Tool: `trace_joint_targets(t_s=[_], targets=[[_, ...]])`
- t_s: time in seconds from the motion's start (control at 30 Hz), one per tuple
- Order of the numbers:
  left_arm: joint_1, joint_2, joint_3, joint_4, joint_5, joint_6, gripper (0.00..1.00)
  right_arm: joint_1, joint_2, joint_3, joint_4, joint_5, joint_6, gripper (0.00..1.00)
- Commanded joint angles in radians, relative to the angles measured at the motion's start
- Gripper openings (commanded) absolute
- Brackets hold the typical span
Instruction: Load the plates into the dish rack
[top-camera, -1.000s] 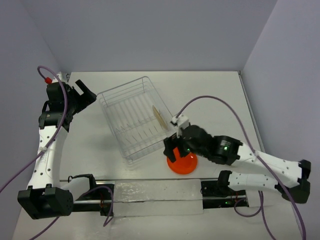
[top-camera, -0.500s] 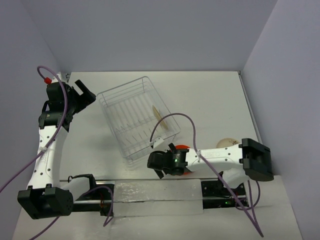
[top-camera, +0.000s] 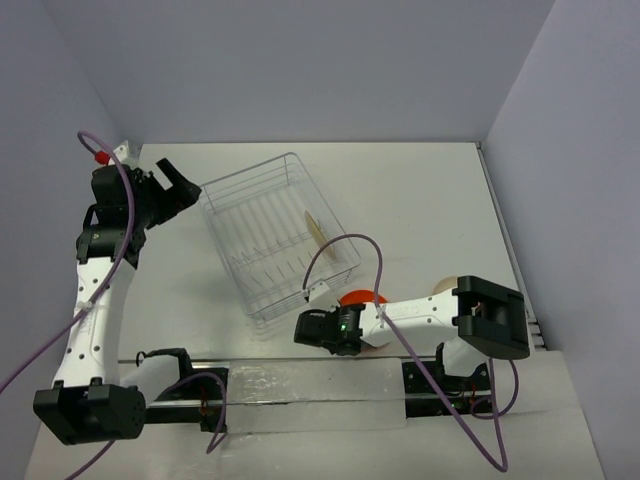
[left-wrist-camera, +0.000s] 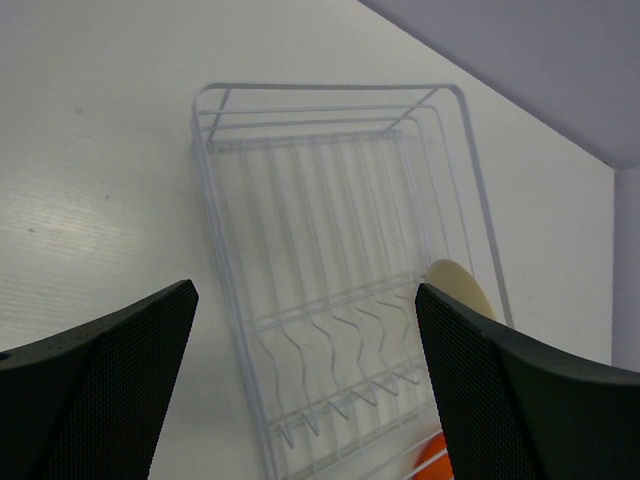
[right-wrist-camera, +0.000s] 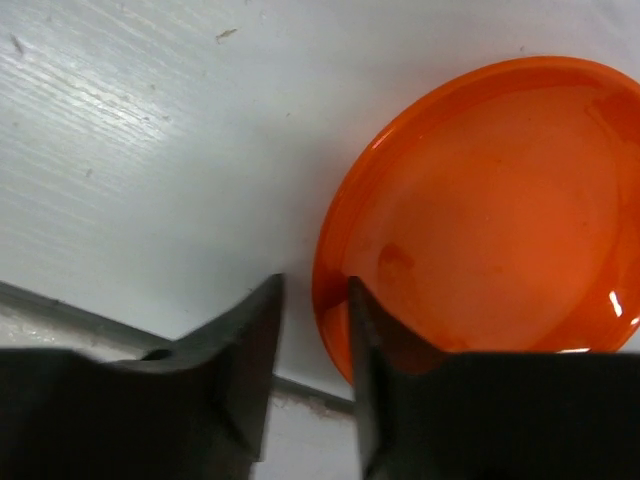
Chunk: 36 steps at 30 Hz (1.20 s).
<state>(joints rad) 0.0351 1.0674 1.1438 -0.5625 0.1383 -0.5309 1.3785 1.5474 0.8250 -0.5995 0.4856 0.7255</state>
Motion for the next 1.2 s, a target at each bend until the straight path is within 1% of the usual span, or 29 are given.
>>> trace_joint_targets(t_s=[0.0,0.03,0.13,0.17,0.27,0.37,0.4,0.63,0.7,0.77,0.93,1.03,1.1,1.17], targets=[[-0.065,-0.1,-0.017,0.091,0.045,0.038,0.99,0.004,0.007,-0.023,0.033,0.026,0.069,0.32],[-0.077,-0.115,-0.029,0.099,0.036,0.036,0.99,0.004,0.005,-0.025,0.033,0.025,0.071,0.29],[-0.089,-0.21,-0.073,0.098,0.011,0.029,0.99,0.004,-0.003,-0.031,0.032,0.024,0.084,0.27],[-0.09,-0.237,-0.095,0.103,0.004,0.027,0.99,0.004,-0.006,-0.033,0.031,0.025,0.089,0.24],[-0.091,-0.321,-0.173,0.13,-0.035,0.022,0.99,0.005,-0.016,-0.04,0.026,0.024,0.1,0.05],[-0.09,-0.351,-0.189,0.108,-0.069,0.039,0.99,0.005,-0.027,-0.036,0.011,0.037,0.11,0.04],[-0.09,-0.353,-0.193,0.102,-0.082,0.044,0.99,0.004,-0.029,-0.032,0.0,0.052,0.117,0.0],[-0.09,-0.322,-0.184,0.083,-0.066,0.045,0.99,0.007,-0.021,0.009,-0.042,0.071,0.089,0.0],[-0.09,-0.318,-0.186,0.082,-0.066,0.042,0.99,0.006,-0.04,0.037,-0.09,0.081,0.09,0.0],[-0.09,-0.319,-0.187,0.082,-0.071,0.041,0.99,0.012,-0.076,0.078,-0.193,0.11,0.103,0.0],[-0.09,-0.322,-0.188,0.081,-0.088,0.04,0.99,0.016,-0.222,0.134,-0.322,0.18,0.15,0.0],[-0.09,-0.322,-0.187,0.079,-0.095,0.038,0.99,0.016,-0.288,0.148,-0.343,0.193,0.151,0.0],[-0.09,-0.319,-0.187,0.078,-0.101,0.037,0.99,0.016,-0.365,0.164,-0.381,0.227,0.16,0.0],[-0.09,-0.317,-0.185,0.078,-0.1,0.037,0.99,0.013,-0.392,0.176,-0.428,0.253,0.188,0.0]])
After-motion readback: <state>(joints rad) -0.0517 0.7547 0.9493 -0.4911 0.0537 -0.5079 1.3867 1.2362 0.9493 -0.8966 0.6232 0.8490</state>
